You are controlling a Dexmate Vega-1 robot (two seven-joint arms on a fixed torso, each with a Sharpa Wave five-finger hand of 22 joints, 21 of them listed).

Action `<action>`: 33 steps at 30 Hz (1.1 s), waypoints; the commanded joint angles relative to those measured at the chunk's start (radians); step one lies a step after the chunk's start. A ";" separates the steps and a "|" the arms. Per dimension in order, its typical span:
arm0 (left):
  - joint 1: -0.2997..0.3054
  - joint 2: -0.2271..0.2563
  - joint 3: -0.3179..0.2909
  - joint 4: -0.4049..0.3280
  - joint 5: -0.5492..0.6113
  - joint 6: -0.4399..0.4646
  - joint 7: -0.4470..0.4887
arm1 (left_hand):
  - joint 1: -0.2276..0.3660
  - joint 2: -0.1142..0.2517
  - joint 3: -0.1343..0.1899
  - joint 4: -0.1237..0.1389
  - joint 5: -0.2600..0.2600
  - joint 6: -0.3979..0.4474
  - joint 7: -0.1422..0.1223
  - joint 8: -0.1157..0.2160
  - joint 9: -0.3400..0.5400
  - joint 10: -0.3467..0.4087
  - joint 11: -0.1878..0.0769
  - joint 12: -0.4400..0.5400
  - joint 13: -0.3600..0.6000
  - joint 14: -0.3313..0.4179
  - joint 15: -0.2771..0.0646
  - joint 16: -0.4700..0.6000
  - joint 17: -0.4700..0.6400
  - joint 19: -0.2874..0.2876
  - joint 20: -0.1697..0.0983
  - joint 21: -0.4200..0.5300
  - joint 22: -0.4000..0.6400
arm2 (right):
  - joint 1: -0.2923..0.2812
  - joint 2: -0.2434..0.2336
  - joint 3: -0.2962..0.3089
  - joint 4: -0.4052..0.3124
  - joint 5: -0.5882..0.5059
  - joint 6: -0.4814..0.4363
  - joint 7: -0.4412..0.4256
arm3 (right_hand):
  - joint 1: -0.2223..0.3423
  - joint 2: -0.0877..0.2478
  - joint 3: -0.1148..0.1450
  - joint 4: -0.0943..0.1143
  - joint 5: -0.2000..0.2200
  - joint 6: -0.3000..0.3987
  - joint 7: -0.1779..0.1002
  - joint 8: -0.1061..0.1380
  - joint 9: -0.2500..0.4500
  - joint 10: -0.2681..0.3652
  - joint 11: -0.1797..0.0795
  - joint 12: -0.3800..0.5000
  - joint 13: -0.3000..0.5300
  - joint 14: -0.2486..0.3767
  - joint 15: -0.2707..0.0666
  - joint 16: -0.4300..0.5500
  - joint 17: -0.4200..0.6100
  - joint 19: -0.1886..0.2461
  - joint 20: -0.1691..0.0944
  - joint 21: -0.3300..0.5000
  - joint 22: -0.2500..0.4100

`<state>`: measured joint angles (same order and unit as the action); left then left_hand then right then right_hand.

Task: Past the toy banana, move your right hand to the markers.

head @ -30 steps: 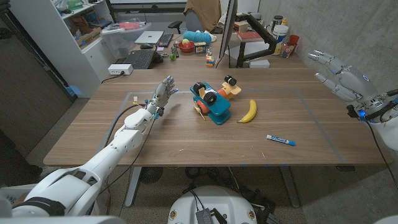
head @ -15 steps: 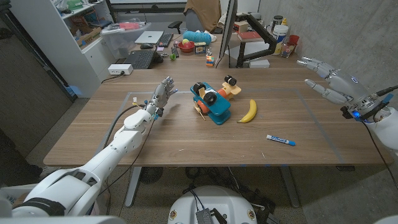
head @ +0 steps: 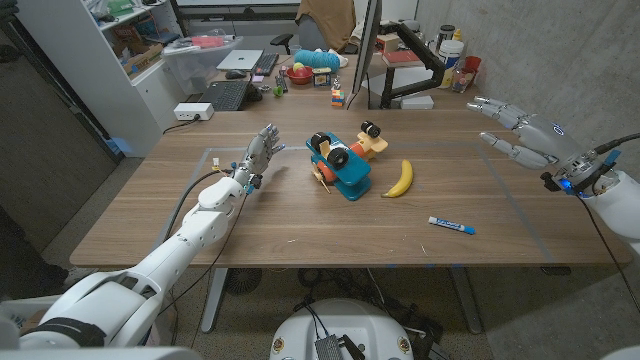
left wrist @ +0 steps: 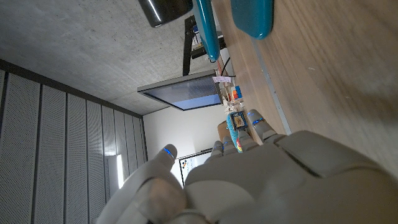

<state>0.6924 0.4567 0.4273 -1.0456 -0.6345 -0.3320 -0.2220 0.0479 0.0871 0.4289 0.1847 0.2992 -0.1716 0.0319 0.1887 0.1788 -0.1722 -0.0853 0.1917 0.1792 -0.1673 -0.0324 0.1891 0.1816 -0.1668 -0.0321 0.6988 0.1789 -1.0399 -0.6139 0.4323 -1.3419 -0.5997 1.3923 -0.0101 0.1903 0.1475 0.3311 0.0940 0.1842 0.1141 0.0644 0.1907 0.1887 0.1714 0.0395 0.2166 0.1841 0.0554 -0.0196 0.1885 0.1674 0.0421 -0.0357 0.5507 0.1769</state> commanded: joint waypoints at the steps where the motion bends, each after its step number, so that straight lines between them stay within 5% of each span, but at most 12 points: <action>1: -0.003 -0.003 -0.001 0.007 -0.001 -0.004 -0.006 | -0.011 0.090 0.008 0.001 0.001 -0.144 -0.005 0.004 0.005 -0.059 0.004 0.003 0.003 -0.040 -0.010 0.006 0.003 -0.074 -0.068 -0.002 0.003 | -0.011 0.004 0.007 -0.013 -0.026 0.004 0.019 | -0.002 0.003 0.002 -0.005 0.003 0.000 -0.002 0.002 0.002 0.000 -0.004 -0.003 0.001 0.006 -0.002 -0.004 0.002 -0.001 -0.069 -0.001 0.003; 26: 0.029 0.012 -0.003 -0.048 0.001 0.003 0.018 | -0.012 0.090 0.010 0.001 0.001 -0.145 -0.004 0.004 0.005 -0.060 0.003 0.003 0.003 -0.040 -0.010 0.005 0.003 -0.072 -0.067 -0.007 0.003 | -0.050 -0.019 0.003 -0.054 -0.132 0.004 -0.071 | 0.002 0.016 0.006 -0.005 0.005 0.002 -0.009 0.004 0.003 0.000 -0.008 -0.003 0.002 0.004 -0.004 -0.004 0.004 0.001 -0.074 -0.009 0.004; 33: 0.033 0.015 -0.002 -0.055 0.001 0.006 0.018 | -0.013 0.090 0.011 0.001 0.000 -0.145 -0.005 0.004 0.005 -0.058 0.003 0.004 0.003 -0.040 -0.010 0.005 0.003 -0.072 -0.067 -0.009 0.003 | -0.050 -0.010 0.006 -0.065 -0.170 0.001 -0.085 | -0.002 -0.004 -0.005 -0.006 0.003 0.003 -0.005 0.005 0.003 -0.001 -0.004 -0.003 0.002 0.005 0.000 -0.004 0.003 0.004 -0.068 -0.011 0.004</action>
<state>0.7163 0.4671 0.4249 -1.0845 -0.6337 -0.3345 -0.2082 0.0479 0.0871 0.4346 0.1850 0.2992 -0.1716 0.0319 0.1886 0.1788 -0.1722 -0.0853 0.1917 0.1792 -0.1673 -0.0324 0.1891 0.1817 -0.1668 -0.0321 0.6910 0.1788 -1.0833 -0.6291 0.4362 -1.3888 -0.7130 1.3962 -0.0649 0.1903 0.1475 0.3283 0.0911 0.1842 0.1142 0.0643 0.1906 0.1884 0.1676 0.0356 0.2166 0.1839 0.0554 -0.0197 0.1847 0.1687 0.0420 -0.0357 0.5434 0.1793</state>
